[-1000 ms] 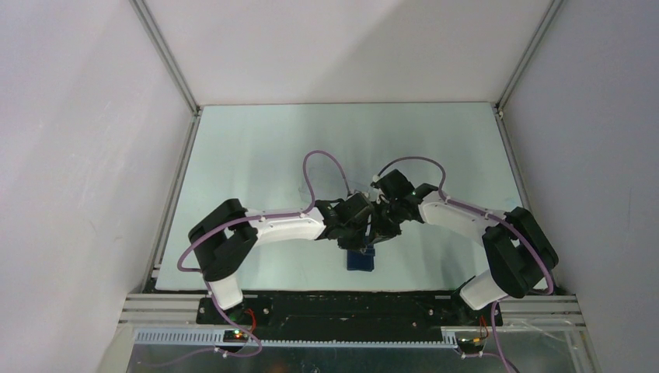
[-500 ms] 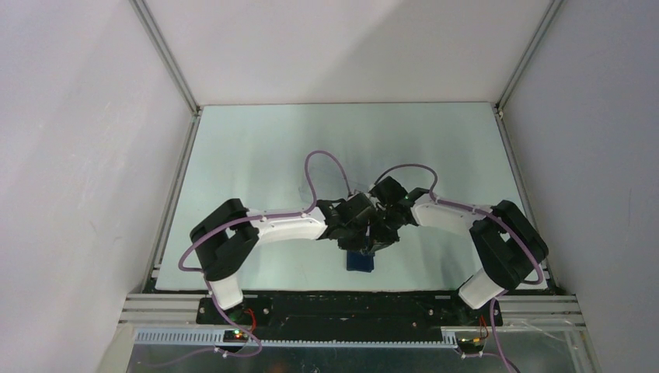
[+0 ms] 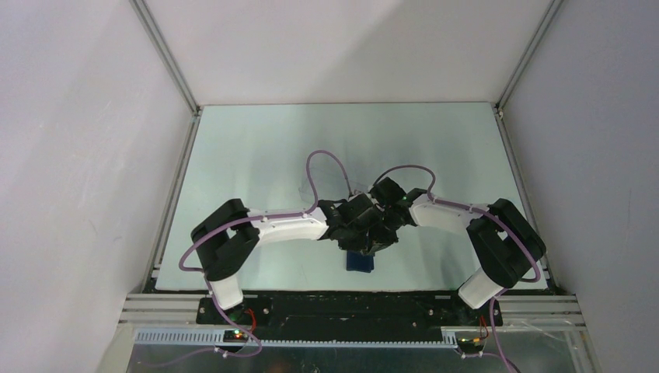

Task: Put the credit cards into the card holder
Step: Close the card holder at the center of the board.

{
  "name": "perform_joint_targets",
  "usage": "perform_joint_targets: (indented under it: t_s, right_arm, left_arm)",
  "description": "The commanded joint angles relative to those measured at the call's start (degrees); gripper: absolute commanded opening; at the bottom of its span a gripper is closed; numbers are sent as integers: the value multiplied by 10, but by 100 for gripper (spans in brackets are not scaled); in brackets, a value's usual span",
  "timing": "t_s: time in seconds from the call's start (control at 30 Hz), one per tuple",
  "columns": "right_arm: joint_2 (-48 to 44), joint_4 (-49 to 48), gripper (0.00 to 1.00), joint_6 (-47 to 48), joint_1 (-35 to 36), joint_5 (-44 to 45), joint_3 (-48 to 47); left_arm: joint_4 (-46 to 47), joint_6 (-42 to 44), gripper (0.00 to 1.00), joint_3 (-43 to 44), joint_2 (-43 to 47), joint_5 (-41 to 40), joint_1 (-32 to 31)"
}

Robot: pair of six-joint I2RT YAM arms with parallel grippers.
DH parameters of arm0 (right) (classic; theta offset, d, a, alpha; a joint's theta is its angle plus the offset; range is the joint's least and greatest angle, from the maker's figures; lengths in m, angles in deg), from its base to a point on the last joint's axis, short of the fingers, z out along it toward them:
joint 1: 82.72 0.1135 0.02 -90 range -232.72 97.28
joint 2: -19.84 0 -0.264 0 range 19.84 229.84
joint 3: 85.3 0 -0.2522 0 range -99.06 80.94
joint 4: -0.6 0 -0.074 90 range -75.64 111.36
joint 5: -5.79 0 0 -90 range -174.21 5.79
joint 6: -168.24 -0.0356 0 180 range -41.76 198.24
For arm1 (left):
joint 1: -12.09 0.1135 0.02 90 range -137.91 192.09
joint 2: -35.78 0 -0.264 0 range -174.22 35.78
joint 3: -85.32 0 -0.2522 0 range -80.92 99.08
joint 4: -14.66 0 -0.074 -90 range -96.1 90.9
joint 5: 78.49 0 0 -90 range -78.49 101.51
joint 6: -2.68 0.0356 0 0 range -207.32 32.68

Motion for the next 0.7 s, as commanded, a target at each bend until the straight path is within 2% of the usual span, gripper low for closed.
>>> perform_joint_targets:
  t_s: [0.0, 0.33, 0.67]
  right_arm:
    - [-13, -12, 1, -8, 7, 14, 2]
    - [-55, -20, 1, -12, 7, 18, 11]
    - [-27, -37, 0, -12, 9, 13, 27]
  left_arm:
    - [-25, 1, 0, 16, -3, 12, -12]
    - [-36, -4, 0, 16, 4, 8, -13]
    - [-50, 0, 0, 28, 5, 8, -16]
